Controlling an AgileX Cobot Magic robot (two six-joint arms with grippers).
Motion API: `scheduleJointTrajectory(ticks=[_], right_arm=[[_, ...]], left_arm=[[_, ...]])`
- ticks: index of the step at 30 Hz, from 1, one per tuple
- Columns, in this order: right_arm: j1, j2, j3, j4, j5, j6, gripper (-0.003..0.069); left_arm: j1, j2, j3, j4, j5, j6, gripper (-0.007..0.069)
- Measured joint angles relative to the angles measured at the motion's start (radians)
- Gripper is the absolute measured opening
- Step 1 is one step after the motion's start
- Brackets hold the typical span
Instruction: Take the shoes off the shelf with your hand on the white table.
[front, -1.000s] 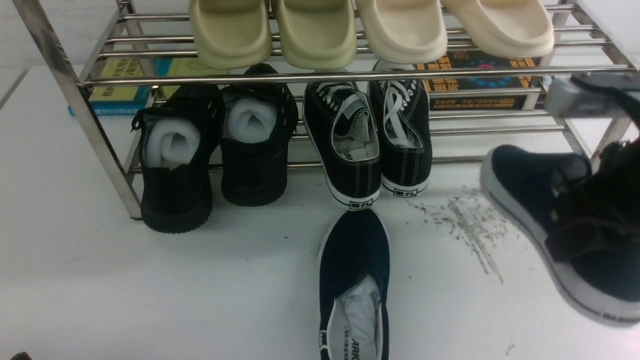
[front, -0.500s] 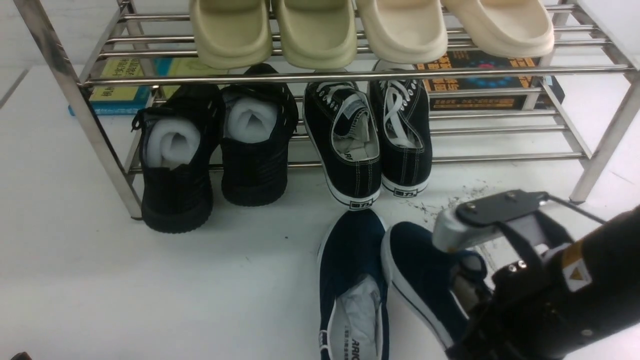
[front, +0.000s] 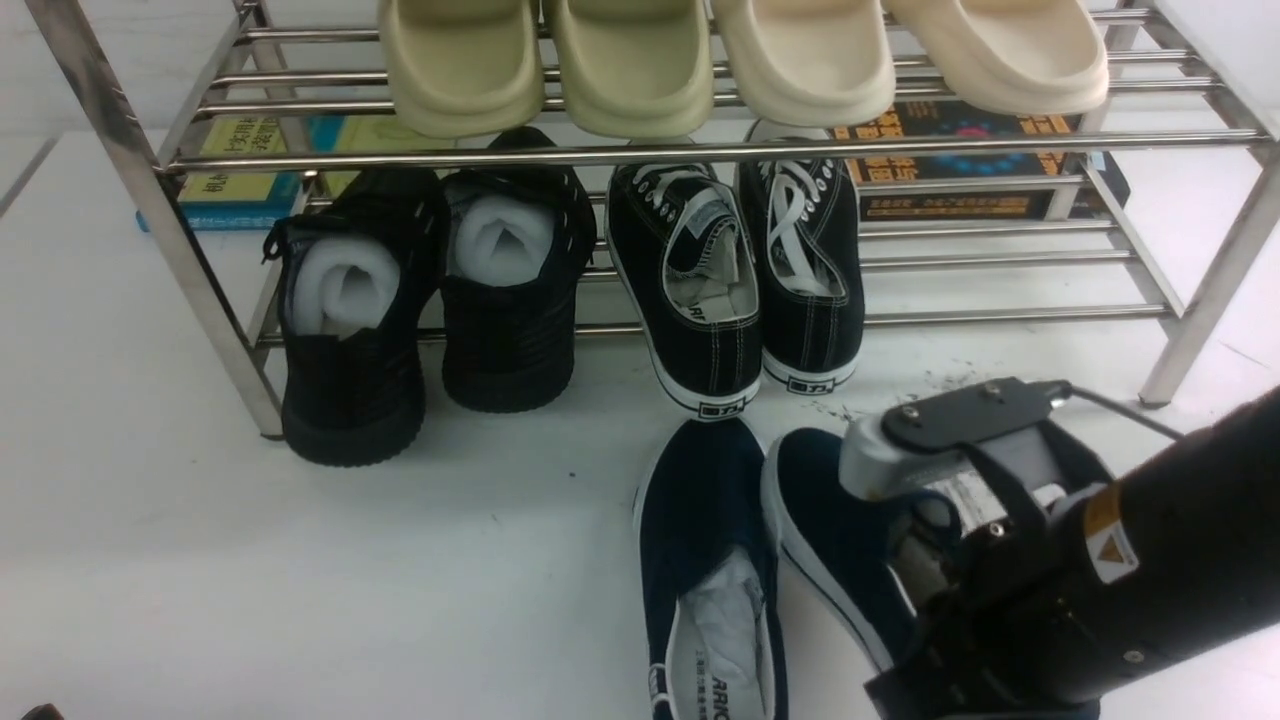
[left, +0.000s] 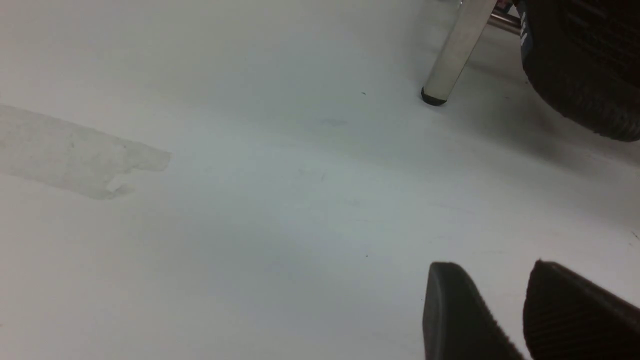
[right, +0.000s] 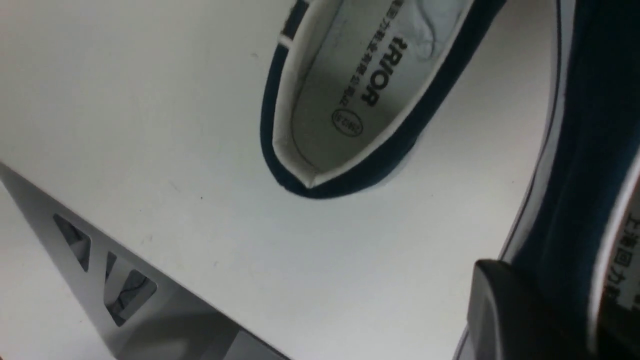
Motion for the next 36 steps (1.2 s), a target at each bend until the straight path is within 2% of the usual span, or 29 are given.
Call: scheduleJointTrajectory(ticks=[13,24,36], right_arm=[[0.000,0.021,0.000,-0.025,-0.074,0.051,0.0034],[0.011,0.127,0.000,-0.128,-0.139,0.221,0.0034],[0.010,0.086,0.000,-0.147,-0.110,0.234,0.0041]], left_arm=[[0.000,0.000,0.000,0.000,0.000,0.000,0.0242],[0.000,0.000,0.000,0.000,0.000,0.000,0.0242],[0.000,0.000,0.000,0.000,0.000,0.000,0.0242]])
